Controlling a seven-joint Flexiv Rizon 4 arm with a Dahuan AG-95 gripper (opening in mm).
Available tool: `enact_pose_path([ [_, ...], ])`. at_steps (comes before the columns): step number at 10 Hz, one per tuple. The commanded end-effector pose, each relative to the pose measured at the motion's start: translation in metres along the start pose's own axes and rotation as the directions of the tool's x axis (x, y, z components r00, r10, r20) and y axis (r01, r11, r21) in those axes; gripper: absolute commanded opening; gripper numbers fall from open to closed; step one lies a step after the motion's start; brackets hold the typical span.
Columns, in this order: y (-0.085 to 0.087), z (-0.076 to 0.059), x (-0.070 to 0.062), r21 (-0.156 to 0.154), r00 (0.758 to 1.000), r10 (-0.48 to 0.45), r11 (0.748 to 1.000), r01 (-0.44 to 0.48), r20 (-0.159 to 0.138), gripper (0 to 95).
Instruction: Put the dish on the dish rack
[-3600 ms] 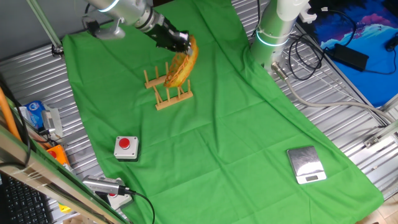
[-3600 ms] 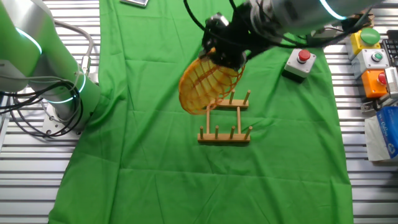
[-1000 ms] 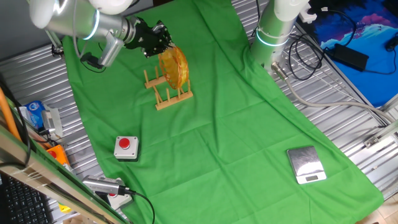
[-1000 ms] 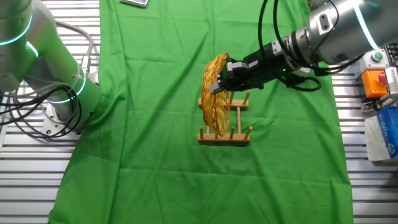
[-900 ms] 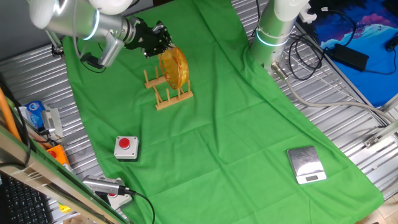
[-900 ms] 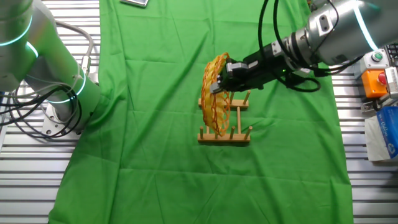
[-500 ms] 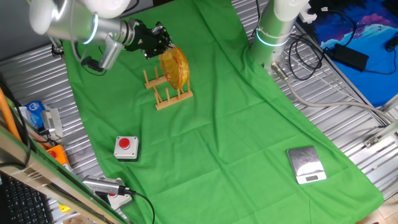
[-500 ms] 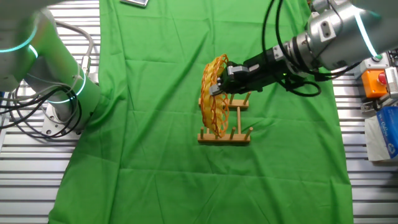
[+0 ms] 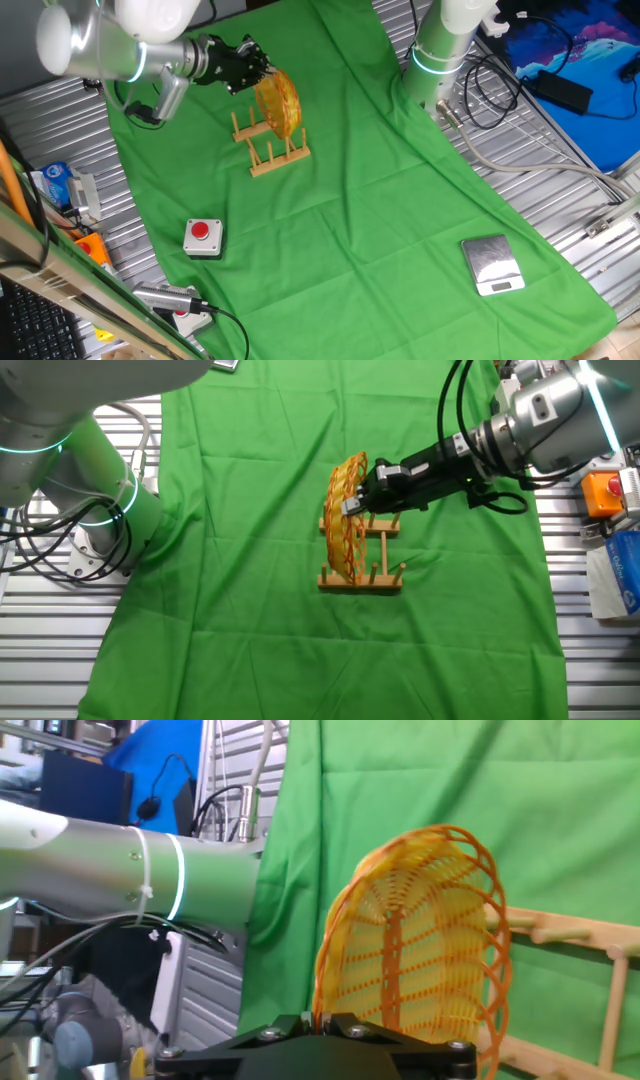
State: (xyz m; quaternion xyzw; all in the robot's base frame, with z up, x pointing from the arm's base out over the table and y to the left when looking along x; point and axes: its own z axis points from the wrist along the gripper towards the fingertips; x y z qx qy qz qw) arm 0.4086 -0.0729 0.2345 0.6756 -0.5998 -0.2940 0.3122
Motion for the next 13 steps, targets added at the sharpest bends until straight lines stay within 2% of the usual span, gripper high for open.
enact_pose_path([
  [1, -0.005, 0.000, 0.005, 0.002, 1.000, 0.002, 1.000, -0.002, -0.004, 0.0],
  [5, -0.013, -0.002, 0.010, -0.009, 1.000, 0.004, 1.000, -0.004, -0.002, 0.0],
  [13, -0.014, -0.005, 0.010, -0.028, 1.000, 0.023, 0.999, -0.023, 0.000, 0.0],
])
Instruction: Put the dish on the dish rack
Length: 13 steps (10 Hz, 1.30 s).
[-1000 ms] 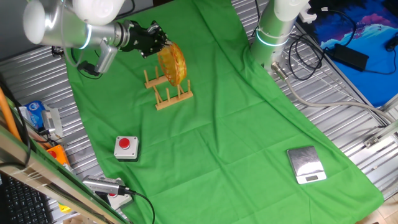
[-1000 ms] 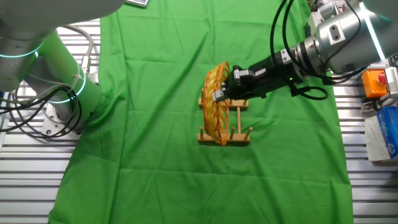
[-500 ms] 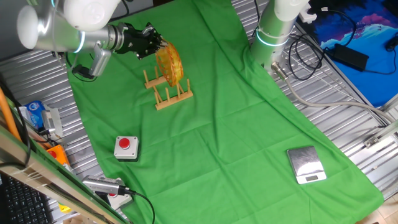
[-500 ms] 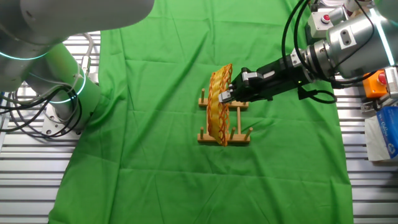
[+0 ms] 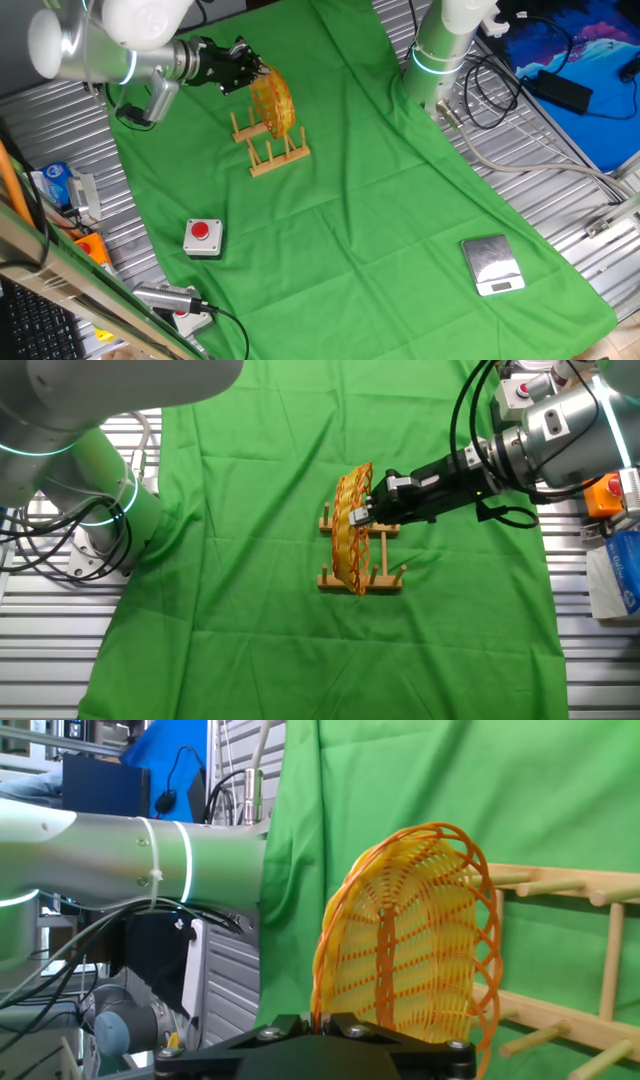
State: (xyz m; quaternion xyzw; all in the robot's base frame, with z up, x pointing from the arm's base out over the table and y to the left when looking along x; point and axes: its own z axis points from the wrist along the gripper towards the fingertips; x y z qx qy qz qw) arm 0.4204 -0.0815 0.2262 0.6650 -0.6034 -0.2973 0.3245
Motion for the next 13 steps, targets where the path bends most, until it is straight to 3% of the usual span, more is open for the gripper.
enact_pose_path([
  [1, -0.0007, -0.0013, 0.0000, -0.006, 1.000, 0.004, 1.000, -0.004, 0.003, 0.0],
  [13, 0.0020, 0.0044, -0.0043, -0.035, 1.000, -0.013, 0.999, 0.014, 0.015, 0.0],
])
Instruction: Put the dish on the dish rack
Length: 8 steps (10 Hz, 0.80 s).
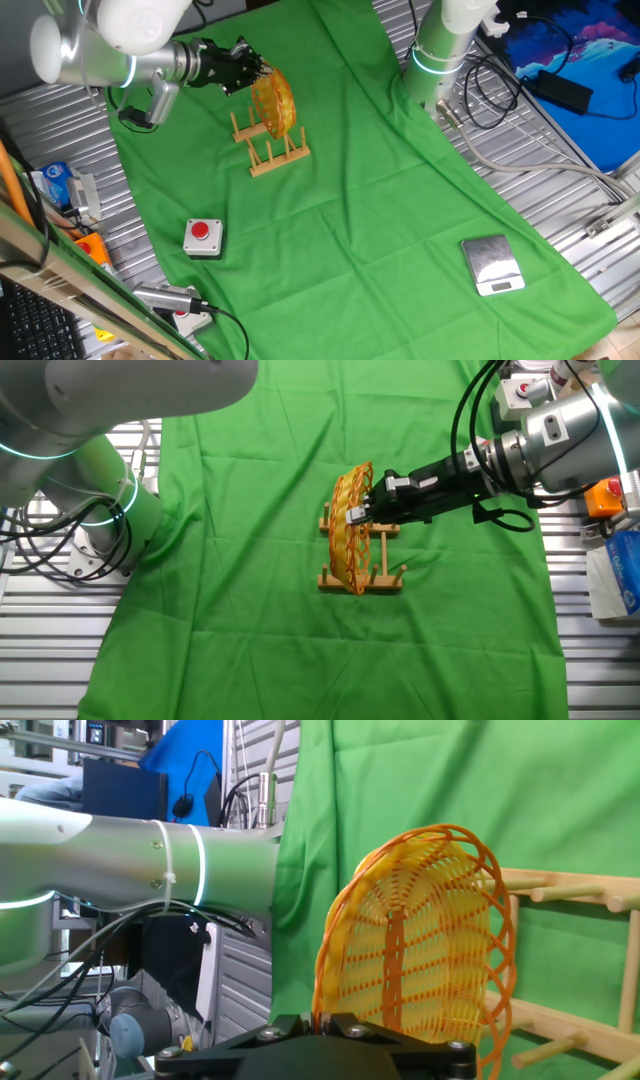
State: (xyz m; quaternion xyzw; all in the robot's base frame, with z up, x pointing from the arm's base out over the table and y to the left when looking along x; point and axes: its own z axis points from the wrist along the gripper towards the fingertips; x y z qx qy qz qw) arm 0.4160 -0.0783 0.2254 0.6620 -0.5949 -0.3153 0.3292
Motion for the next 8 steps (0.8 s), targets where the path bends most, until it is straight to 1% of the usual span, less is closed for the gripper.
enact_pose_path([
  [1, 0.000, 0.001, -0.002, -0.001, 1.000, 0.003, 1.000, -0.003, 0.001, 0.0],
  [5, -0.002, 0.004, -0.012, 0.002, 1.000, 0.020, 1.000, -0.020, 0.006, 0.0],
  [8, -0.007, 0.003, -0.016, -0.011, 1.000, 0.014, 1.000, -0.014, 0.001, 0.0],
])
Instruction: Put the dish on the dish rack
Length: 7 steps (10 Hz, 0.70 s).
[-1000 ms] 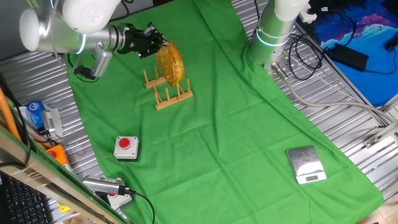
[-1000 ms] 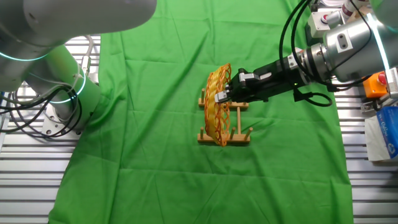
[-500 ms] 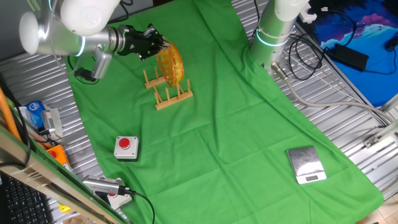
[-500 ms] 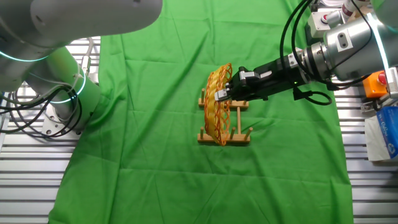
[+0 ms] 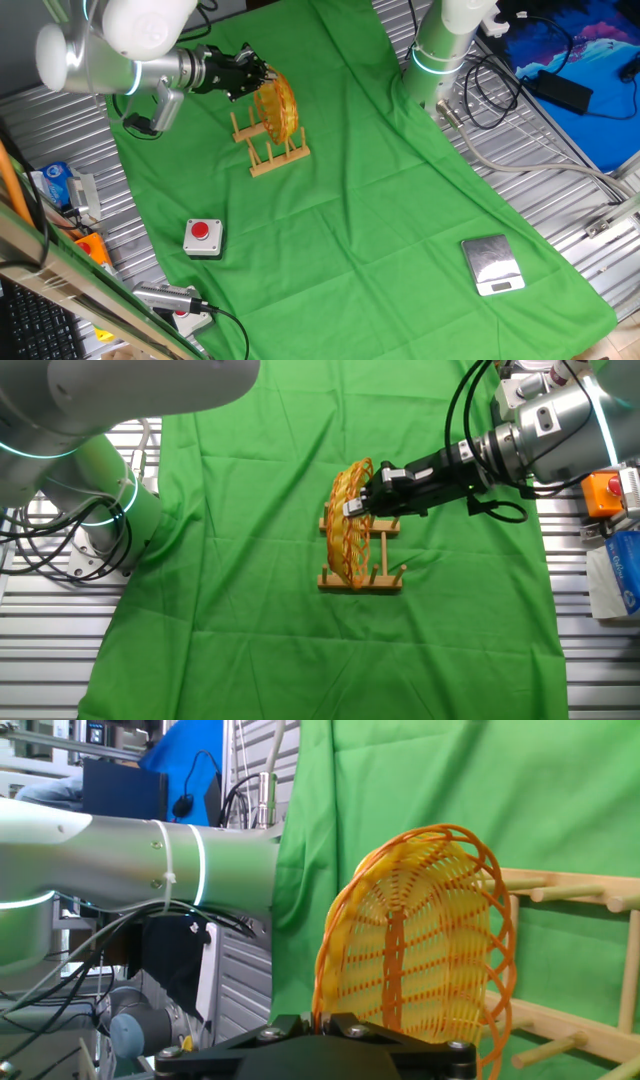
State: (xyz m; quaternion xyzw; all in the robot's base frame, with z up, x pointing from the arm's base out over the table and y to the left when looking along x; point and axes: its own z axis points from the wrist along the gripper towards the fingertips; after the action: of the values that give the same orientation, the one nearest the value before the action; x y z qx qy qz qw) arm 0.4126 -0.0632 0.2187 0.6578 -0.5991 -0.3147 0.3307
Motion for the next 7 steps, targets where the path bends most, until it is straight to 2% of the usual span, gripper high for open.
enact_pose_path([
  [1, -0.0037, -0.0028, -0.0024, -0.014, 1.000, 0.001, 1.000, -0.001, -0.001, 0.0],
  [3, -0.0090, -0.0034, -0.0081, -0.024, 1.000, 0.006, 1.000, -0.006, -0.011, 0.0],
  [7, -0.0089, -0.0020, -0.0083, -0.019, 1.000, 0.010, 1.000, -0.010, -0.009, 0.0],
])
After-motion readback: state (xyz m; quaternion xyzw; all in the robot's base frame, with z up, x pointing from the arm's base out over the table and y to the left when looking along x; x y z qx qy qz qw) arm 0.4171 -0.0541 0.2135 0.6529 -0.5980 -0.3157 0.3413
